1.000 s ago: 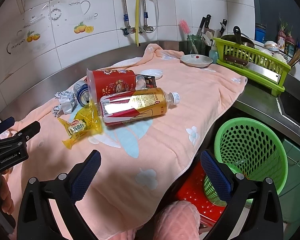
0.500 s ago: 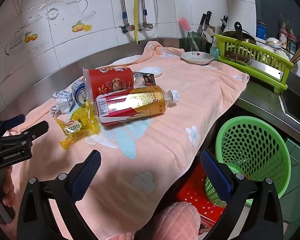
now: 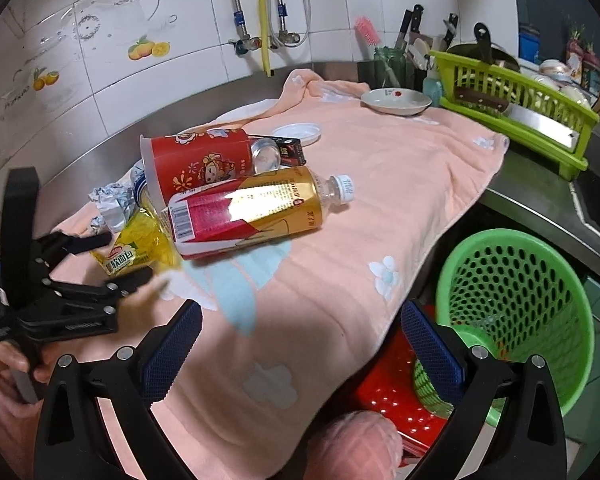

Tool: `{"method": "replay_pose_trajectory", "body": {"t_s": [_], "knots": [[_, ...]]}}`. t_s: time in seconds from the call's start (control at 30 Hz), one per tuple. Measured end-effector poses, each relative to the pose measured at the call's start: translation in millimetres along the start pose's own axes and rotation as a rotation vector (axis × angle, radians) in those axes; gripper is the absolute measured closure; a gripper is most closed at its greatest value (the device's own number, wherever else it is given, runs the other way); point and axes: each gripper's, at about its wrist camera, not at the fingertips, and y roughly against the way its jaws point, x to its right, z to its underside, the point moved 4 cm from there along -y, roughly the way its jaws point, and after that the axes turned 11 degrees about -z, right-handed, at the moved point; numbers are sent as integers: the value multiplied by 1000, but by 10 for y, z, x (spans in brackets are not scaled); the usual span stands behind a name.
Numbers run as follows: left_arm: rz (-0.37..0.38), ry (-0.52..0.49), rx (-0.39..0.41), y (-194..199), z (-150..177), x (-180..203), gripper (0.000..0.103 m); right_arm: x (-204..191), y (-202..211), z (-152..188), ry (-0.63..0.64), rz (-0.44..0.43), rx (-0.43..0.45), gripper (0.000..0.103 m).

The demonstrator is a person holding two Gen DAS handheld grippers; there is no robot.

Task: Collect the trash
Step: 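Grasp the yellow snack bag with the left tool while the right tool grasps the tea bottle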

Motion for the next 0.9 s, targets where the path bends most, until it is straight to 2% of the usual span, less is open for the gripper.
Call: {"method": "replay_pose_trajectory", "body": {"t_s": [0.13,0.3,0.4,0.53,0.63,0.8,0.9], "knots": [[5,9,-4,-64,49,-21,53,-31,-122,-102,-30,-41,-12,6],[12,59,16,-2,87,-143,67,-85,-307,-312,-91,-112,-29,7],[24,88,17,25,117,-198,74,-227,-332,-489,-16,-104,-12,7],[29,113,17,31,164,-239,78,-463,-358,-775,69,-171,1,7],[33,128,17,43,193,-266,79,-528,-402,-972,137,-185,15,7],[33,132,30,88,204,-291,81,-433,-554,-1107,213,-189,-36,7],[30,140,28,69,188,-306,81,-309,-596,-1062,205,-176,-69,7]]}}
